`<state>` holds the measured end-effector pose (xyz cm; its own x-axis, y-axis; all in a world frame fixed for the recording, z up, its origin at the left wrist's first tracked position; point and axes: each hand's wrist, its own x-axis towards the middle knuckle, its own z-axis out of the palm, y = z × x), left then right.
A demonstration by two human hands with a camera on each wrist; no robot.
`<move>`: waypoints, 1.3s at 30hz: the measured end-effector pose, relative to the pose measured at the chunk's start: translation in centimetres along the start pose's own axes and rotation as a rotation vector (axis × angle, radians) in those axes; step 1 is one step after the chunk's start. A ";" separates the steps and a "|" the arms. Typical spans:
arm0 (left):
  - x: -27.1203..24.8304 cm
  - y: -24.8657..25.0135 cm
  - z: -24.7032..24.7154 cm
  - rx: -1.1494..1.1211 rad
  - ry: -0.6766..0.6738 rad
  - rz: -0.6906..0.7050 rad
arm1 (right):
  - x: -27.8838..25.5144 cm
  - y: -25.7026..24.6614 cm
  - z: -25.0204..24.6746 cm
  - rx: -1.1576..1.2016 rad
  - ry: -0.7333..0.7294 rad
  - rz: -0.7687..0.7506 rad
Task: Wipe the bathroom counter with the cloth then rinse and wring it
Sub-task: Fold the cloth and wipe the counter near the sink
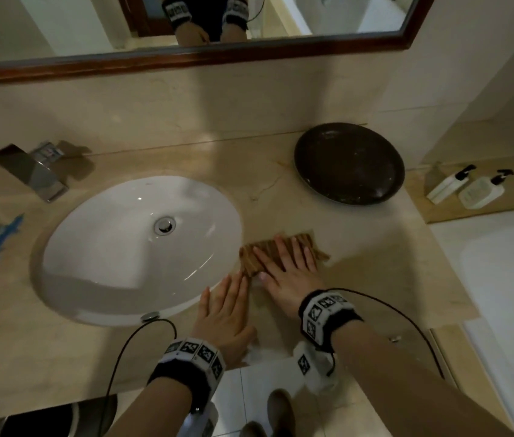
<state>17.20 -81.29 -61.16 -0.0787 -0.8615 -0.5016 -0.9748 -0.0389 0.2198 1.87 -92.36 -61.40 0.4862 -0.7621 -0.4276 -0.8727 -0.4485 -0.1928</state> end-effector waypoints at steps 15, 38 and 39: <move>-0.1 0.3 0.5 0.073 0.012 -0.034 | -1.6 -1.9 1.6 -0.022 0.023 0.053; -10.9 -14.0 5.2 0.074 0.321 -0.358 | -7.7 -7.2 5.6 0.024 0.009 -0.164; -10.9 -14.1 5.3 0.081 0.348 -0.353 | -6.3 -7.0 5.2 -0.009 0.025 -0.151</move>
<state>30.71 -68.72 -63.22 0.3199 -0.9212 -0.2216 -0.9435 -0.3311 0.0145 4.68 -81.95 -61.98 0.6133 -0.6968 -0.3719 -0.7889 -0.5634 -0.2455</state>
